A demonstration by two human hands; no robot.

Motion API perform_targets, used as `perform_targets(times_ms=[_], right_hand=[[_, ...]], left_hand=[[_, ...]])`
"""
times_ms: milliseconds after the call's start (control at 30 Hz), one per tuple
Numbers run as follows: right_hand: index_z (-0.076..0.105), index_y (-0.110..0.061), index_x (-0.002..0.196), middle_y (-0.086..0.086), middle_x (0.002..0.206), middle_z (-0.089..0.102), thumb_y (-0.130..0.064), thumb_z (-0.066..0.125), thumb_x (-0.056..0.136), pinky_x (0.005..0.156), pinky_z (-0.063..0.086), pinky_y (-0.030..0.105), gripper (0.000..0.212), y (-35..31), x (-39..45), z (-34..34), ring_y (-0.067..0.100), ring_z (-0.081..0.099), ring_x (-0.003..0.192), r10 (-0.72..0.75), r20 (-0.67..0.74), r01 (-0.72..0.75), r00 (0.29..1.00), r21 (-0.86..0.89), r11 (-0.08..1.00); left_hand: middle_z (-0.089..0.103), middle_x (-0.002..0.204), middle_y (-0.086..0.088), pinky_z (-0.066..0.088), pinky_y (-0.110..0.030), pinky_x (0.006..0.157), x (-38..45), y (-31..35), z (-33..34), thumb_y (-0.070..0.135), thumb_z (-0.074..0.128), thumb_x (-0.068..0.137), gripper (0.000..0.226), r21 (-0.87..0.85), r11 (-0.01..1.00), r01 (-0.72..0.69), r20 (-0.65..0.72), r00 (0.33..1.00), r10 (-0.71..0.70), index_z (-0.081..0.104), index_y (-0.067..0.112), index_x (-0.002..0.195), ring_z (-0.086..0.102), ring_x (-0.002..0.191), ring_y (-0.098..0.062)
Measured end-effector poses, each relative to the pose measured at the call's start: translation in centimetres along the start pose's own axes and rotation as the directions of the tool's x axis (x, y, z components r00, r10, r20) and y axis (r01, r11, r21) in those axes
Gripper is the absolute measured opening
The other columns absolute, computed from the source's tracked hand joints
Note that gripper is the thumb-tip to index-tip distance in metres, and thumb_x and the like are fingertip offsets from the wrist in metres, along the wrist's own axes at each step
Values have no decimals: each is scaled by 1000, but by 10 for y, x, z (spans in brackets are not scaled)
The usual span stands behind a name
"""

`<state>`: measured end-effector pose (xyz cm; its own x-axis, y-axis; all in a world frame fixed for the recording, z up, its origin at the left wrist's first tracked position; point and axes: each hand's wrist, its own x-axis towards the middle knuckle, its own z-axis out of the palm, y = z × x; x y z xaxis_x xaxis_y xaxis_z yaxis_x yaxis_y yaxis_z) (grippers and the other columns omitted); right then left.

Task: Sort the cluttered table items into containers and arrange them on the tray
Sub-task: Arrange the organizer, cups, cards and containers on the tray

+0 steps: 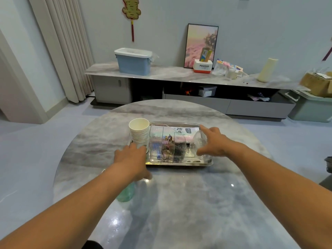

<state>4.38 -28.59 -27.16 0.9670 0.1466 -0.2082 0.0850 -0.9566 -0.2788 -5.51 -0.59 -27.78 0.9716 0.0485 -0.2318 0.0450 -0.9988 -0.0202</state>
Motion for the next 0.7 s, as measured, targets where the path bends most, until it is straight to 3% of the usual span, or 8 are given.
perform_targets(times_ms=[133, 233, 367, 533, 633, 700], right_hand=[[18, -33, 161, 7, 160, 19, -41, 86, 74, 110, 45, 46, 110, 3, 26, 20, 34, 46, 134, -37, 90, 33, 995, 43, 999], [20, -33, 160, 1, 162, 16, -41, 88, 74, 113, 41, 42, 110, 5, 32, 42, 30, 43, 138, -72, 98, 67, 993, 57, 996], [15, -36, 161, 2, 168, 7, -57, 78, 79, 121, 29, 44, 105, 11, 33, 61, 31, 26, 150, -96, 49, 98, 994, -46, 994], [12, -39, 160, 4, 170, 7, -88, 46, 79, 120, 28, 51, 100, 1, 27, 61, 32, 20, 153, -27, 22, 31, 999, -236, 971], [28, -34, 158, 8, 167, 19, -80, 40, 90, 120, 26, 48, 83, -10, 14, 62, 31, 24, 151, -40, -121, 18, 992, -180, 984], [54, -26, 143, 9, 151, 45, -61, 47, 97, 111, 35, 44, 57, -19, 1, 65, 29, 42, 137, -70, -338, 64, 939, -29, 998]], left_hand=[[48, 142, 1, 50, -39, 95, 5, -16, -1, 73, 86, 51, 111, 103, 995, -10, 362, 932, -28, 43, 28, 143, 56, 121, -25], [42, 150, -2, 52, -37, 97, 8, -19, 5, 54, 95, 54, 118, 116, 991, -64, 456, 890, 4, 35, 25, 152, 53, 127, -25], [41, 142, -6, 47, -31, 75, 10, -18, 15, 34, 96, 60, 101, 57, 995, -80, 372, 927, 53, 38, 21, 142, 55, 106, -24], [37, 134, -9, 46, -30, 79, 17, -12, 33, 26, 85, 71, 78, -233, 966, -112, 177, 972, 155, 38, 19, 133, 51, 104, -25], [43, 129, -6, 50, -35, 89, 20, -3, 48, 30, 87, 65, 78, -345, 927, -147, 75, 980, 183, 41, 24, 129, 53, 111, -28], [46, 127, -2, 48, -37, 95, 21, 7, 57, 33, 91, 59, 85, -440, 882, -165, 1, 983, 184, 42, 27, 128, 52, 113, -26]])
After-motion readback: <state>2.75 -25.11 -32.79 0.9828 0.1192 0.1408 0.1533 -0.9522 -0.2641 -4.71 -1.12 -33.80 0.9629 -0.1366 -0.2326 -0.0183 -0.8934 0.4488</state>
